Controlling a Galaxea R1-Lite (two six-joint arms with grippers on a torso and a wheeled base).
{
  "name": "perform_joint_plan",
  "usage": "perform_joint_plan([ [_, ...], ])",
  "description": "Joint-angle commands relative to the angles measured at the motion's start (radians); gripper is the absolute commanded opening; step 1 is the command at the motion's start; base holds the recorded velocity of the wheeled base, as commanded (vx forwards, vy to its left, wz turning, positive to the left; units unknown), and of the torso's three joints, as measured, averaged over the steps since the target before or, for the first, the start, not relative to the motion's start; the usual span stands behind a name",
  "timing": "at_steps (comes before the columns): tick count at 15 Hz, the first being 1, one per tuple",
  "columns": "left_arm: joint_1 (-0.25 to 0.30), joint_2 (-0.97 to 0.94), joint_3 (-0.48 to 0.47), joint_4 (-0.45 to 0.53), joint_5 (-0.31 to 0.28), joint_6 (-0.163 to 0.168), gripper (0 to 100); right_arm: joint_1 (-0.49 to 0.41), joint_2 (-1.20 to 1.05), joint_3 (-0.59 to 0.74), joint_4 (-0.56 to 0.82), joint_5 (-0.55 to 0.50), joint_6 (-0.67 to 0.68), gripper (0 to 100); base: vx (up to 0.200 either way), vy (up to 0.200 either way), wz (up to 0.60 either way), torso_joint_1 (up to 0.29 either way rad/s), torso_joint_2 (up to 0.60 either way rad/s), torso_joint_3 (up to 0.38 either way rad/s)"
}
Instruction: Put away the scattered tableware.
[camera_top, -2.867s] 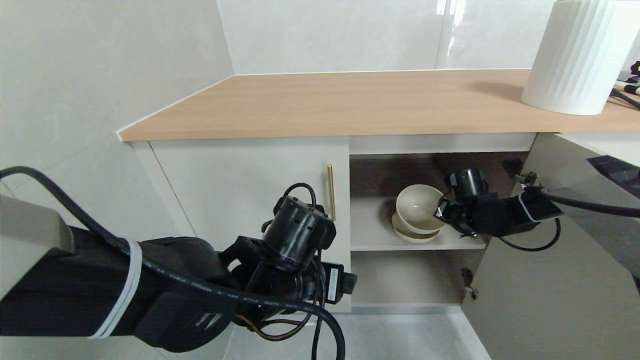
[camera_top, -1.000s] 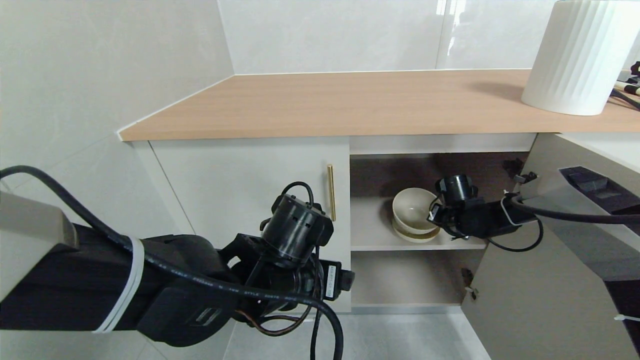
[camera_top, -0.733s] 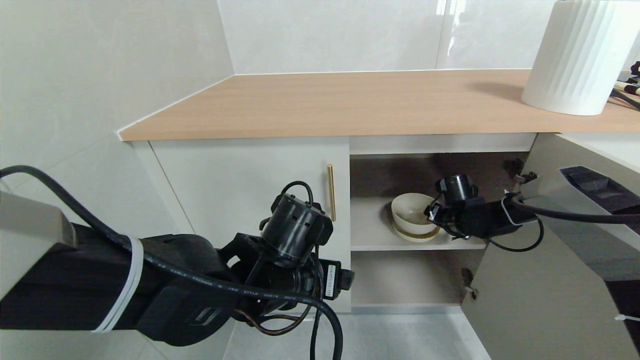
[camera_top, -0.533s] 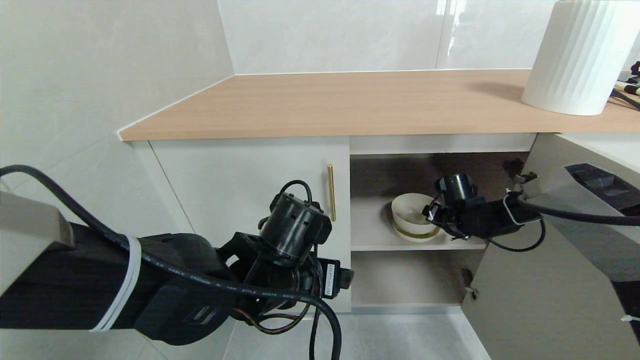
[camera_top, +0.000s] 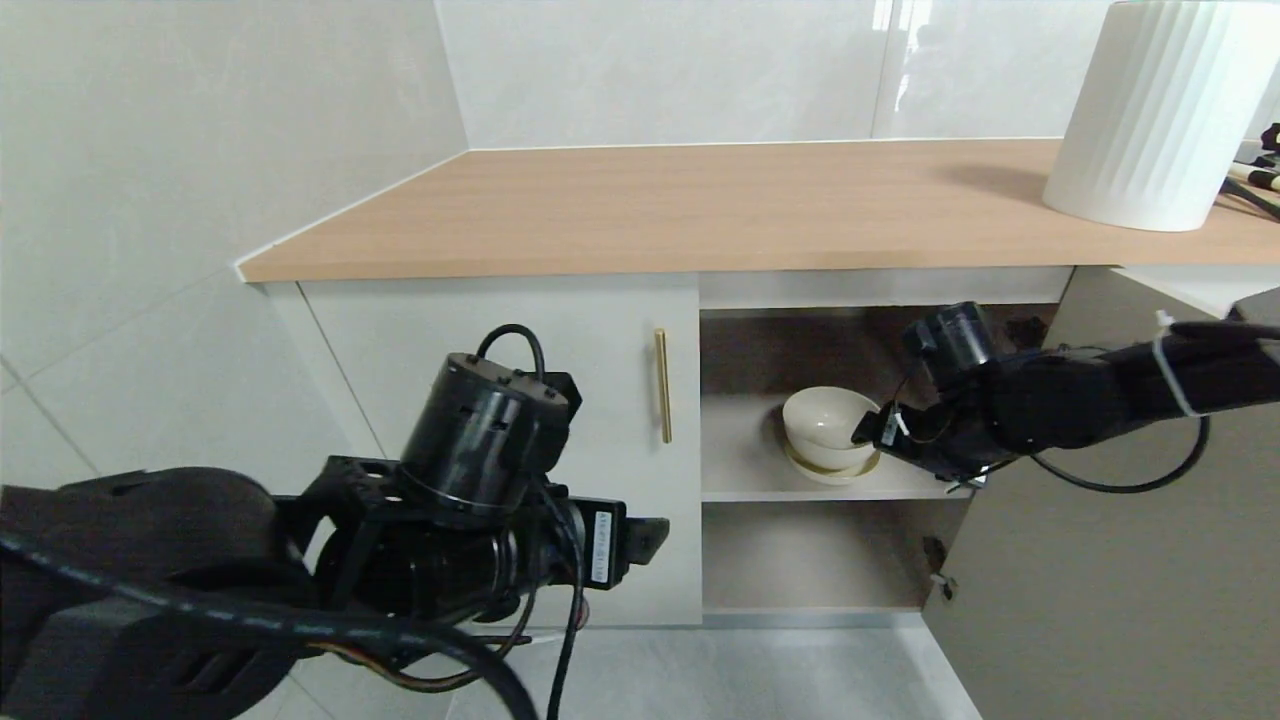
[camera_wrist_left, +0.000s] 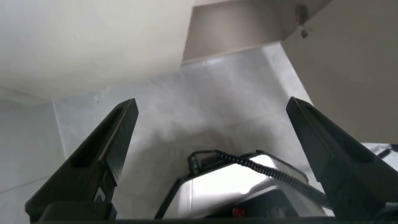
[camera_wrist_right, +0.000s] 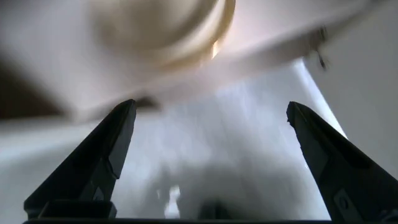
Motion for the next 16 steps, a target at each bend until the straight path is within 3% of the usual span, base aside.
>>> perform_joint_plan([
  [1, 0.024, -0.124, 0.074, 0.000, 0.020, 0.014, 100, 0.057, -0.313, 0.159, 0.110, 0.047, -0.056, 100, 0.000, 0.000, 0.00, 0.000, 0.00, 0.000],
  [3, 0.032, -0.161, 0.125, 0.000, 0.067, 0.038, 100, 0.100, -0.434, 0.257, 0.121, 0.048, -0.113, 100, 0.000, 0.000, 0.00, 0.000, 0.00, 0.000],
  [5, 0.070, -0.211, 0.174, 0.000, 0.076, 0.061, 100, 0.149, -0.520, 0.342, 0.126, 0.045, -0.114, 100, 0.000, 0.000, 0.00, 0.000, 0.00, 0.000],
  [7, 0.070, -0.234, 0.181, 0.001, 0.076, 0.061, 100, 0.149, -0.535, 0.352, 0.130, 0.039, -0.116, 100, 0.000, 0.000, 0.00, 0.000, 0.00, 0.000],
  [16, 0.058, -0.236, 0.180, -0.003, 0.076, 0.067, 100, 0.170, -0.626, 0.386, 0.176, 0.045, -0.182, 100, -0.200, 0.000, 0.00, 0.003, 0.00, 0.003],
])
